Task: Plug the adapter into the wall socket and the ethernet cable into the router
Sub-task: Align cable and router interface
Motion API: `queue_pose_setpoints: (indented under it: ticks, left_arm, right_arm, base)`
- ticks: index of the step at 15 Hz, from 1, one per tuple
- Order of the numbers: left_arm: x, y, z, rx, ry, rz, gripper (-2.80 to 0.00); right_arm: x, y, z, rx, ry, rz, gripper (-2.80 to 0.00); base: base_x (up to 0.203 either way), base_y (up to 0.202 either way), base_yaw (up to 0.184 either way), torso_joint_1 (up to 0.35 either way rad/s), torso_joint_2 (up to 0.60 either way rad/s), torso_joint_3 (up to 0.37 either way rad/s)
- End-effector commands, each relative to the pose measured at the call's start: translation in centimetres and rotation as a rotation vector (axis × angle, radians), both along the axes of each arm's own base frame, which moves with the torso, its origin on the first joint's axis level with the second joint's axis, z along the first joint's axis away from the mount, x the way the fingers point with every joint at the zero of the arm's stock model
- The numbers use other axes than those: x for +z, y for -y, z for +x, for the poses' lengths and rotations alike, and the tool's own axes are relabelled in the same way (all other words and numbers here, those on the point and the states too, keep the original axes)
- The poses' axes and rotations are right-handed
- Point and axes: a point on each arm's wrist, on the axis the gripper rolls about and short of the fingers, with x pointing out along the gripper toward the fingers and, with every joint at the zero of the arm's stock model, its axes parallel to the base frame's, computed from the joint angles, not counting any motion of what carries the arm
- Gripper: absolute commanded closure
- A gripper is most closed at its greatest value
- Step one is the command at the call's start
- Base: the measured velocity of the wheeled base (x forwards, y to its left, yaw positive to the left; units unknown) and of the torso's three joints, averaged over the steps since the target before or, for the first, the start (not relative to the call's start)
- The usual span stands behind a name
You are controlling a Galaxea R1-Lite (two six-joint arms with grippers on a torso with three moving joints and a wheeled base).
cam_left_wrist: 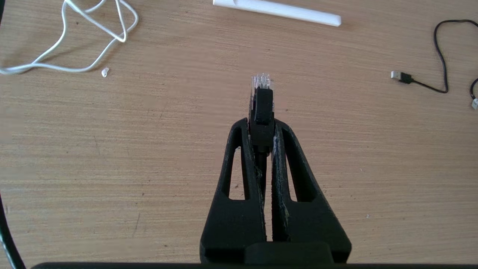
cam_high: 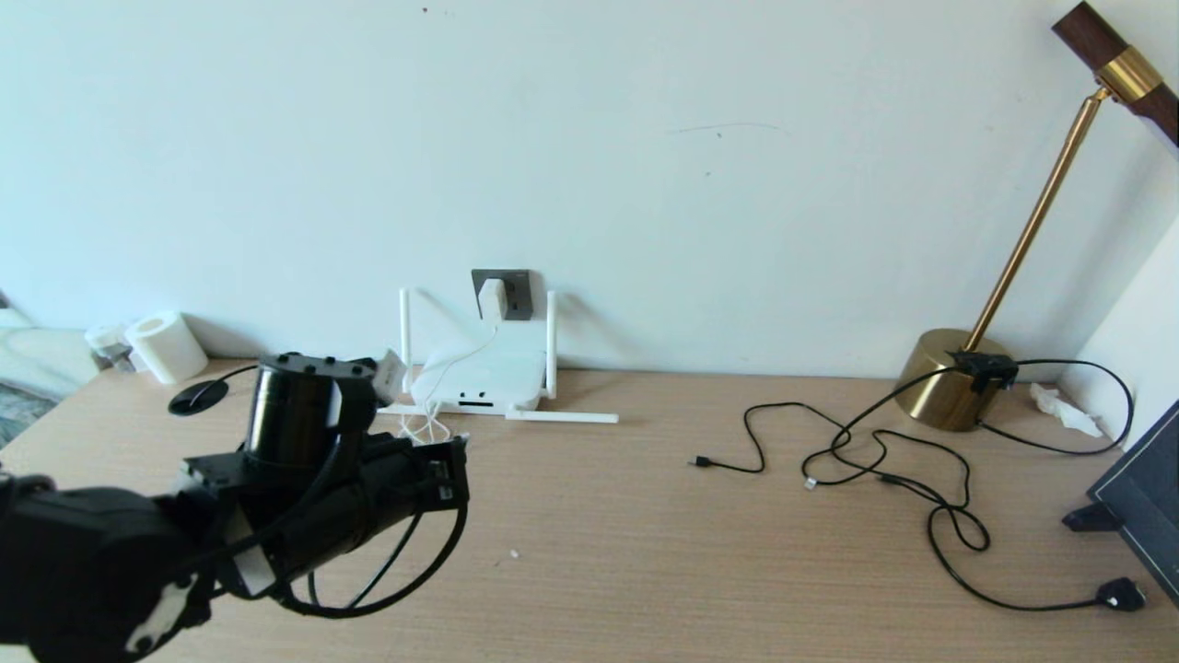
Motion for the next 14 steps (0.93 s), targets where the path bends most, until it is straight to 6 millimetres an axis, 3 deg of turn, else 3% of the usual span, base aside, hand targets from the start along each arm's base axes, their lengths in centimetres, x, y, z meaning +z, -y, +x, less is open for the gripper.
queue_pose_setpoints:
  ticks: [1, 6, 10, 14]
  left_arm:
    - [-1.0, -0.2, -0.3, 0.005, -0.006, 0.011, 0.00]
    - [-1.7, -0.1, -0.1, -0.007, -0.011, 0.048, 0.00]
    - [-1.9, 0.3, 1.2, 0.094, -0.036, -0.102, 0.00]
    - [-3.1, 0.4, 2.1, 0.062, -0.070, -0.061, 0.00]
  right_arm:
    - [0.0, 0.0, 0.1, -0.001, -0.007, 0.002, 0.00]
    - [0.0, 0.0, 0.0, -0.022, 0.000, 0.027, 0.00]
    - [0.0, 0.0, 0.0, -0.022, 0.000, 0.027, 0.00]
    - [0.0, 0.0, 0.0, -0.022, 0.000, 0.027, 0.00]
  base:
    - [0.000, 0.000, 0.000, 0.000, 0.00, 0.000]
    - [0.000, 0.000, 0.000, 0.000, 0.00, 0.000]
    - [0.000, 0.000, 0.000, 0.000, 0.00, 0.000]
    - [0.000, 0.000, 0.000, 0.000, 0.00, 0.000]
